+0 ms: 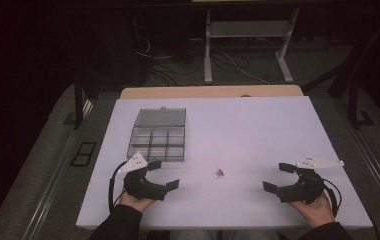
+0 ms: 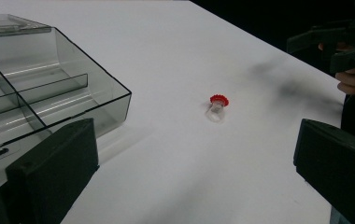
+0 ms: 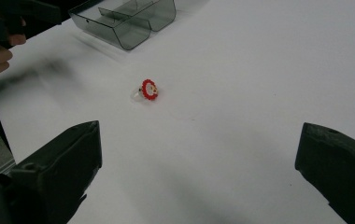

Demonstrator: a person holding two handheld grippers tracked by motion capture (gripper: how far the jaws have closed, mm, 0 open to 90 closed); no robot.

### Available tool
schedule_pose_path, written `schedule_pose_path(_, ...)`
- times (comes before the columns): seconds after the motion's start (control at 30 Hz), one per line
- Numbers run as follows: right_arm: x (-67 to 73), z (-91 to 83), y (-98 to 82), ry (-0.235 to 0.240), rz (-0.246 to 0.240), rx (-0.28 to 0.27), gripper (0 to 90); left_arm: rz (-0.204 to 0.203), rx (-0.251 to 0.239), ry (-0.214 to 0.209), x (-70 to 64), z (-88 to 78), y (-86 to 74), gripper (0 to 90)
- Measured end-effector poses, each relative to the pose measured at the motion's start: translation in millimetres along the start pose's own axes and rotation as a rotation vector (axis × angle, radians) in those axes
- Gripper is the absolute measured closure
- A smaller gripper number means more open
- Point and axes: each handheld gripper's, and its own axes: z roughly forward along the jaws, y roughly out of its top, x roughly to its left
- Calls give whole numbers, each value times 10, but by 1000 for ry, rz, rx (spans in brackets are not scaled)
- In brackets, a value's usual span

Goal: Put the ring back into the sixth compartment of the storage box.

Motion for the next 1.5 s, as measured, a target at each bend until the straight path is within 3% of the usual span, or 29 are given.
schedule_pose_path(0.87, 11, 4, -15, 10, -17, 36, 5, 12, 14, -8, -32, 3, 45, 0)
schedule_pose_path(1.3, 27, 18, -36, 17, -24, 51, 5, 85, 98, -2, -121, 86, 193, 0)
schedule_pose_path(1.5, 29, 17, -36, 17, -22, 54, 6, 110, 134, -25, -161, 142, 273, 0)
